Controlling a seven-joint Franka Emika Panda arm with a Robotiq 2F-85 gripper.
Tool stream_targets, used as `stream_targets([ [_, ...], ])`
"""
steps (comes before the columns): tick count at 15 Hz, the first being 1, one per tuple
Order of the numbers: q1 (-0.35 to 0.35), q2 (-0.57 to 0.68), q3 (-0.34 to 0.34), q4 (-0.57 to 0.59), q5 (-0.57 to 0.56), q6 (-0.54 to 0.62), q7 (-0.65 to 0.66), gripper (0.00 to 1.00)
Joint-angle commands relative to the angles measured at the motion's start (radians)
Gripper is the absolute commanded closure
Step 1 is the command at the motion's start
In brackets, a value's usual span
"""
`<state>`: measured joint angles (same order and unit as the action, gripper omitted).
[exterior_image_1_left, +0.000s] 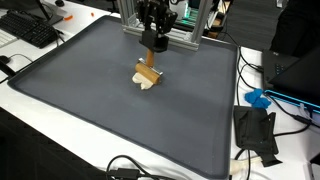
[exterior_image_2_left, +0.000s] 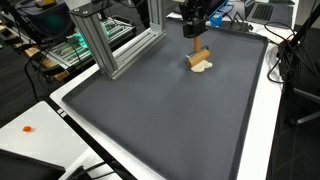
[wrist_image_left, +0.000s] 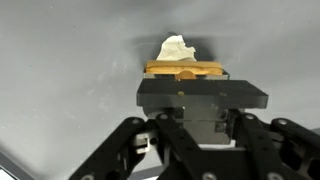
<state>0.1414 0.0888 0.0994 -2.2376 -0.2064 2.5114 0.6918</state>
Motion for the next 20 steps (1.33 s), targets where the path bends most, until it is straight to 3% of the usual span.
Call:
stream_targets([
  [1,0.009,0.026,0.009,-0.001,0.074,-0.072,-0.029,0.77],
  [9,0.025,0.026,0.022,0.002,0.054,-0.126,-0.078,0.77],
  [14,0.028,0.041,-0.002,0.017,-0.070,-0.007,0.030,0.77],
  [20,0.037,0.076,-0.007,0.009,-0.206,0.086,0.047,0.77],
])
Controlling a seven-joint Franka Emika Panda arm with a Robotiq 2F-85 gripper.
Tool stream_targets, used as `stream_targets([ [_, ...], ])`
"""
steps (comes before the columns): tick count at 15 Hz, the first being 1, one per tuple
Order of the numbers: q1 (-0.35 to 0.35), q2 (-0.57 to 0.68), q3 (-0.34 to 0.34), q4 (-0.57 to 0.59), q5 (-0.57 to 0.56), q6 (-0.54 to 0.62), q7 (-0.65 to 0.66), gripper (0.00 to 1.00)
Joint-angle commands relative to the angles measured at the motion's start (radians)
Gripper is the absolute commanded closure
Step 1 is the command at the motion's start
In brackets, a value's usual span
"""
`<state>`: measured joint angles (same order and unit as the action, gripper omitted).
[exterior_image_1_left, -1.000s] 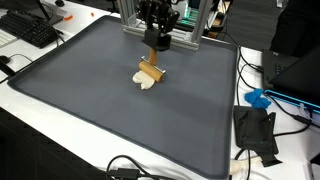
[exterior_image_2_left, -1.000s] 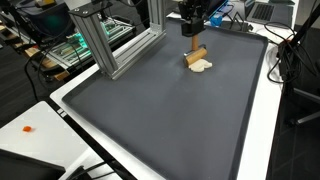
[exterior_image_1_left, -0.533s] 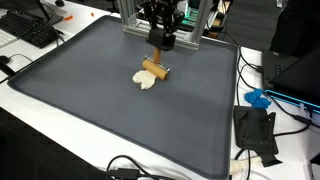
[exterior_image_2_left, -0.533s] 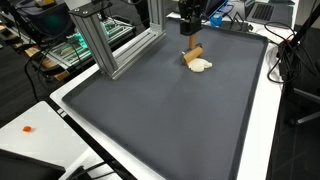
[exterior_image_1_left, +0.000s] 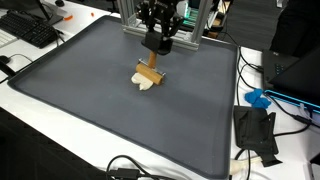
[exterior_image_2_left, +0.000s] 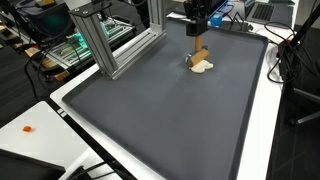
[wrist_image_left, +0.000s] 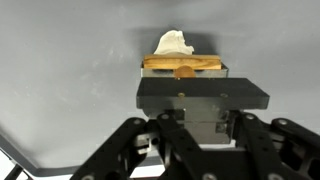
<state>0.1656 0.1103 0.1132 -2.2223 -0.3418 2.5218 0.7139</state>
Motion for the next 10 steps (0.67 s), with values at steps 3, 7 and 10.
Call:
stream_targets([
  [3,0.016,0.074,-0.034,-0.009,-0.134,0.131,0.019,0.77],
  [7,0.026,0.108,-0.059,-0.012,-0.189,0.215,0.022,0.77],
  [10,0.010,0.114,-0.050,-0.014,-0.221,0.237,0.038,0.77],
])
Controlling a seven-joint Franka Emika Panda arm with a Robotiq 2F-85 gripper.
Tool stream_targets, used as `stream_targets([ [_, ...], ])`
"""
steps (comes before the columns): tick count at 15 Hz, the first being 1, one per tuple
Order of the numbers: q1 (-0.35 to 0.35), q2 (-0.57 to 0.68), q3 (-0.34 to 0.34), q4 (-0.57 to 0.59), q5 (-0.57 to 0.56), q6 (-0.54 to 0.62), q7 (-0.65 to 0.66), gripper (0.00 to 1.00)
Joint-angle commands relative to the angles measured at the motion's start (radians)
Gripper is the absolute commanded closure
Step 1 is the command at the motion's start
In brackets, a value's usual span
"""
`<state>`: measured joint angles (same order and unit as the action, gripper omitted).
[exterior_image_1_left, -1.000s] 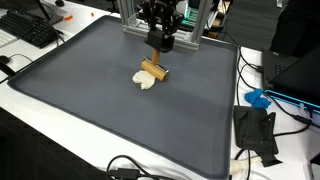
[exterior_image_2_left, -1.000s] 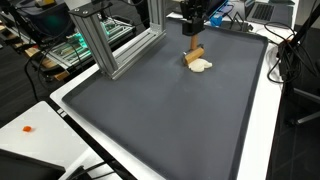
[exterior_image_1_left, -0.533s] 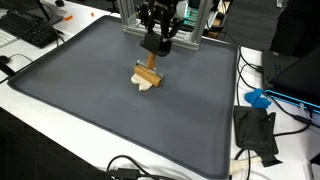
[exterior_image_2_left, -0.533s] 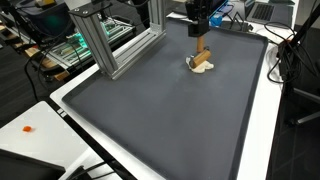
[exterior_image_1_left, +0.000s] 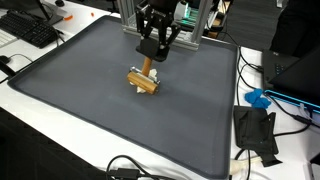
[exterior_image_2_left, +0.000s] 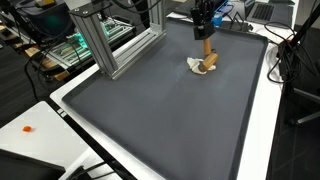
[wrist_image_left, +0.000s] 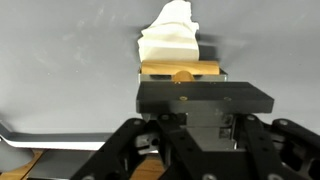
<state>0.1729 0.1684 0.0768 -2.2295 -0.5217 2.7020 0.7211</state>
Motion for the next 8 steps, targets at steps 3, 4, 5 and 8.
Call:
stream_targets([
  [3,0.000,0.044,-0.012,-0.006,-0.040,0.016,0.012,0.77],
  [4,-0.002,0.039,-0.008,-0.008,-0.029,-0.009,-0.004,0.77],
  [5,-0.008,0.033,0.002,-0.012,0.003,-0.032,-0.038,0.77],
  [8,0.003,0.020,-0.003,-0.022,0.105,-0.092,-0.142,0.77],
])
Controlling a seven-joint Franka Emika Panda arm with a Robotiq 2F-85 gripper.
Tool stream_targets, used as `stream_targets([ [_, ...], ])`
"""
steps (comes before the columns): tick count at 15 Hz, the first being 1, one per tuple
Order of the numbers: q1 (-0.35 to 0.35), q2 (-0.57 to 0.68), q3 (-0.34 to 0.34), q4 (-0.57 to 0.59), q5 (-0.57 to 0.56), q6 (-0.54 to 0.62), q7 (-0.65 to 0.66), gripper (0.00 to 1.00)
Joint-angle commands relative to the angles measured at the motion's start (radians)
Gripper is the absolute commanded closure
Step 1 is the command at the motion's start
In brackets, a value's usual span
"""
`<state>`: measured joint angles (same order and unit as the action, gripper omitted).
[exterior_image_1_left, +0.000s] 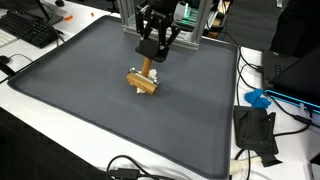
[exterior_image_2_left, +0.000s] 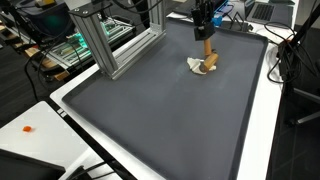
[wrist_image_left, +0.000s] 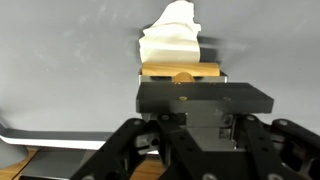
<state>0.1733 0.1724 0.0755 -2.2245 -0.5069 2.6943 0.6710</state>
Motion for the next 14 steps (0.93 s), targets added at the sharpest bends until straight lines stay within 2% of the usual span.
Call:
stream_targets([
  [1,0.001,0.014,0.000,-0.027,0.121,-0.102,-0.119,0.77],
  [6,0.001,0.000,0.000,-0.019,0.212,-0.179,-0.210,0.77],
  [14,0.011,-0.026,0.004,-0.021,0.211,-0.297,-0.191,0.77],
])
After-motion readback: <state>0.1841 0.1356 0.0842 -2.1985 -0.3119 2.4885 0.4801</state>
